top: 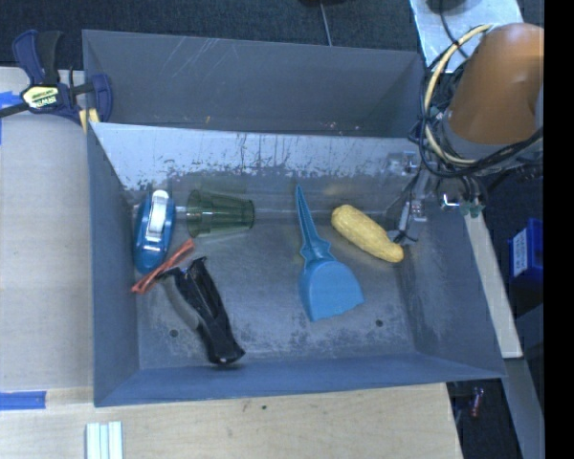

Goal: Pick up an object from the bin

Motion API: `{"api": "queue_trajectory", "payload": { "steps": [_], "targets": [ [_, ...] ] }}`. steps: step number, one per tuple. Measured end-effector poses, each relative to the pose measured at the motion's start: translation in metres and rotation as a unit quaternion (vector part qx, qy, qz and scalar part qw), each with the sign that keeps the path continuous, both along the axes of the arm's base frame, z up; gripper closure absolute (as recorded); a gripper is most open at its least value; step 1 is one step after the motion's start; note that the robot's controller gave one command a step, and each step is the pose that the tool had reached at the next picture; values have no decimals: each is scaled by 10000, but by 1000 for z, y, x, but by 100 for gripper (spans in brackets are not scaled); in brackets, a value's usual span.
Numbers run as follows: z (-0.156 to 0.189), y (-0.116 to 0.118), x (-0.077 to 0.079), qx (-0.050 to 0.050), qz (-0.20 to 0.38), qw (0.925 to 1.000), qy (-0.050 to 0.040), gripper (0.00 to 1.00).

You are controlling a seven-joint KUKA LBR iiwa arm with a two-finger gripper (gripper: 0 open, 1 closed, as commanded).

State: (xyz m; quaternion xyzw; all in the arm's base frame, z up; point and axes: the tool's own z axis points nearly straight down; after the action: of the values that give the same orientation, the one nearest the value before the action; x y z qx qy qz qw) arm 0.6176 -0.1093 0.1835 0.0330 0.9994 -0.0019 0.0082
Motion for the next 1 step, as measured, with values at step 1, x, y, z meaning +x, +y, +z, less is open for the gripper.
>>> {"api": "queue_trajectory", "payload": {
  "steps": [1],
  "targets": [
    [61,-13,-18,-4,185,9998,-7,0]
  ]
}}
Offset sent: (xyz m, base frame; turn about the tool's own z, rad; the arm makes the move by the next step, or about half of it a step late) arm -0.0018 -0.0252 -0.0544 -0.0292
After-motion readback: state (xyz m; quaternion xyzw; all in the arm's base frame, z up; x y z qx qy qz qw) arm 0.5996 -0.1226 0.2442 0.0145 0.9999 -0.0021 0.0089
